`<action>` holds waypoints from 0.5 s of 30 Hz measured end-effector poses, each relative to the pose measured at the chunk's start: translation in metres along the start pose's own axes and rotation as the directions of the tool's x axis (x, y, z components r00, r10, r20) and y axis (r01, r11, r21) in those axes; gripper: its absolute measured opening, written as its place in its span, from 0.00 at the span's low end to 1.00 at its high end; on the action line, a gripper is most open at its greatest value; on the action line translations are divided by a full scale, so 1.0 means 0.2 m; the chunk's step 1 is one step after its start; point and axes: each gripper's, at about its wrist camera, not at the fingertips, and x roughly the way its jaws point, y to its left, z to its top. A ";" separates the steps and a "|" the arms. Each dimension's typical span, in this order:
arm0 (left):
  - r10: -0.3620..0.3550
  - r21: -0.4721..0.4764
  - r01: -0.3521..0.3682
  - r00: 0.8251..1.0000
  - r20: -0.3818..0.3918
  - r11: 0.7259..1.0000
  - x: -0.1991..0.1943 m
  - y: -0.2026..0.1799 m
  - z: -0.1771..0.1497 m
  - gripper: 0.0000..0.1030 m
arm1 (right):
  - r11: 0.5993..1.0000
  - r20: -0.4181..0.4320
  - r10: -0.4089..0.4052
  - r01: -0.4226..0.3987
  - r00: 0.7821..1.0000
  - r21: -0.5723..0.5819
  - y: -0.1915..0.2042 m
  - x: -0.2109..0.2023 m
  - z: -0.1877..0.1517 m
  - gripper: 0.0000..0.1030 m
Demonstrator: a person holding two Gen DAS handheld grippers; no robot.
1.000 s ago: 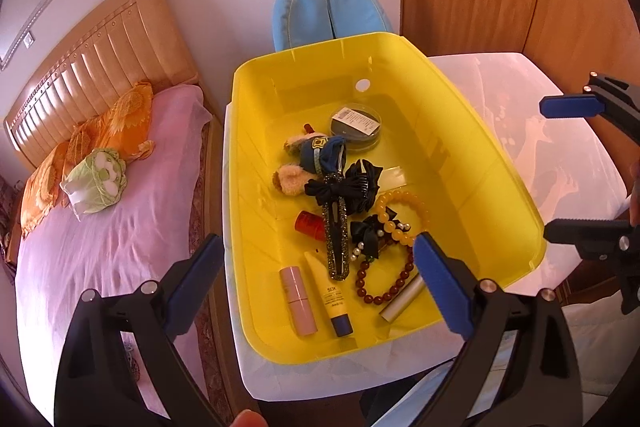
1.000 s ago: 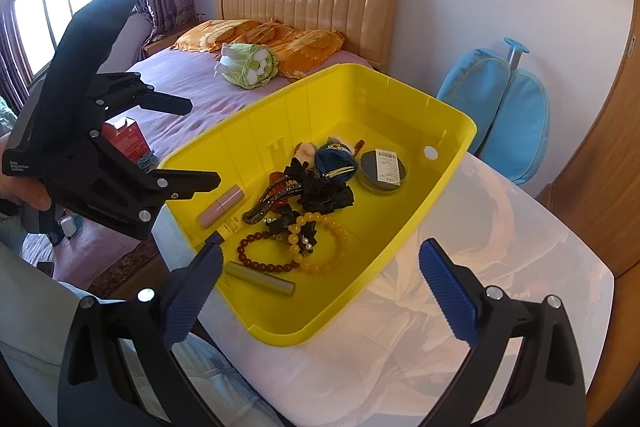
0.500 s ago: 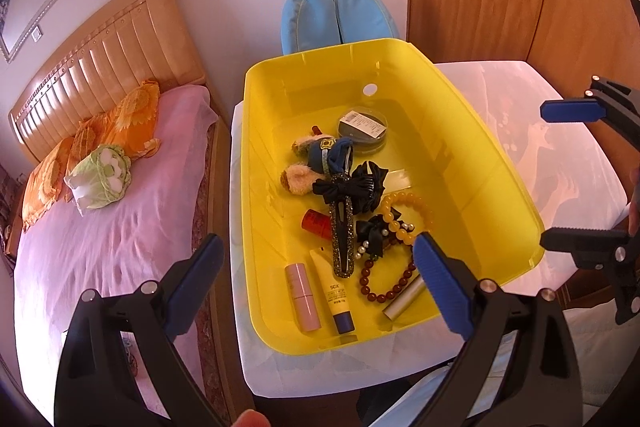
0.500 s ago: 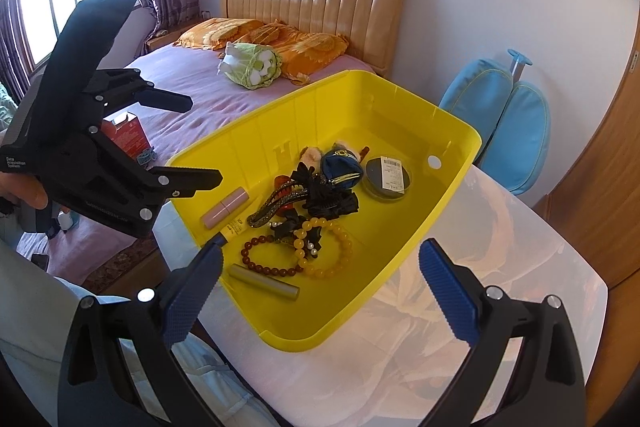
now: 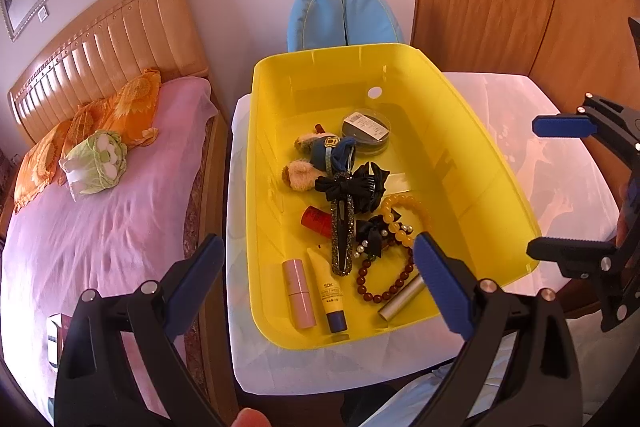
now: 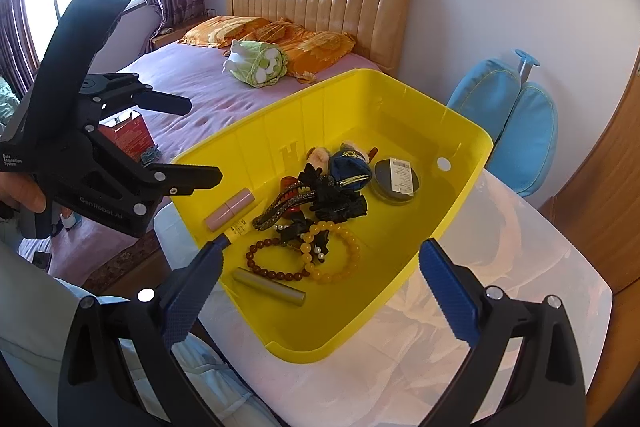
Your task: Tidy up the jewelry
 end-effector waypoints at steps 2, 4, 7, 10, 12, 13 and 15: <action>0.007 -0.004 -0.007 1.000 0.015 1.000 -0.01 0.00 -0.01 0.90 | 1.000 0.000 0.006 -0.006 1.000 -0.005 0.00 0.01 0.00 0.96; 0.011 -0.013 -0.011 1.000 0.025 1.000 -0.01 0.01 -0.01 0.90 | 1.000 -0.001 0.010 -0.010 1.000 -0.011 0.01 0.01 0.01 0.96; 0.015 -0.019 -0.015 0.999 0.028 1.000 -0.01 0.01 -0.01 0.90 | 1.000 0.000 0.016 -0.016 1.000 -0.017 0.01 0.01 0.01 0.96; 0.015 -0.011 -0.015 0.999 0.028 1.000 -0.01 0.00 -0.01 0.90 | 1.000 0.001 0.018 -0.018 1.000 -0.019 0.00 0.01 0.00 0.96; 0.017 -0.006 -0.017 0.999 0.032 1.000 -0.01 -0.01 0.00 0.90 | 1.000 0.002 0.018 -0.018 1.000 -0.018 0.00 0.01 0.00 0.96; 0.016 -0.006 -0.015 0.999 0.035 1.000 0.00 -0.01 0.01 0.90 | 1.000 0.002 0.017 -0.017 1.000 -0.019 0.00 0.01 0.00 0.96; 0.015 -0.006 -0.015 0.999 0.035 1.000 0.00 -0.02 0.01 0.90 | 1.000 0.002 0.017 -0.017 1.000 -0.019 0.00 0.01 0.00 0.96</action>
